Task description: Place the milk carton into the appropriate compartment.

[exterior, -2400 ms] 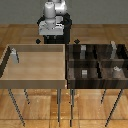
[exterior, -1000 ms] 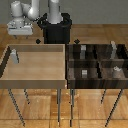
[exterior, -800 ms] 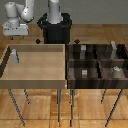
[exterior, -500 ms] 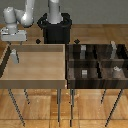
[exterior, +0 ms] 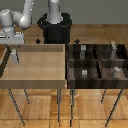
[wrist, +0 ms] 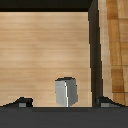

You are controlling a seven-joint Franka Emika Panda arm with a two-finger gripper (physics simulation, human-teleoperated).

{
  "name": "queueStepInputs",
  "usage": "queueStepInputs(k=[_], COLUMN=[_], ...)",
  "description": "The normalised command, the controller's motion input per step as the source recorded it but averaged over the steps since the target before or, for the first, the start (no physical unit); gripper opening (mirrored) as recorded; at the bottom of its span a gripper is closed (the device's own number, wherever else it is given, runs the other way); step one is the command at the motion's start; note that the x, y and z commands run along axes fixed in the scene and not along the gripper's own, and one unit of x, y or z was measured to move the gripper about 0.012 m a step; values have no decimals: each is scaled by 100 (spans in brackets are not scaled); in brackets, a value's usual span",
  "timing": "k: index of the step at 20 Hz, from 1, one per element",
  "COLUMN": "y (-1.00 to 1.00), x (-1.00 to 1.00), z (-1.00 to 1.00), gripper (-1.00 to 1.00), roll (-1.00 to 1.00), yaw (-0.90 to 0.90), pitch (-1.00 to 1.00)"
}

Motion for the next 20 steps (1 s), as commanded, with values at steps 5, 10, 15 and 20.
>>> queueStepInputs(k=[5, 10, 15, 20], y=[20, -20, 0, 0], x=[0, 0, -20, 0], z=[0, 0, 0, -40], gripper=[100, 100, 100, 100], roll=[0, 0, 0, 0], yaw=[0, 0, 0, 0], pitch=[-6, -3, 0, 0])
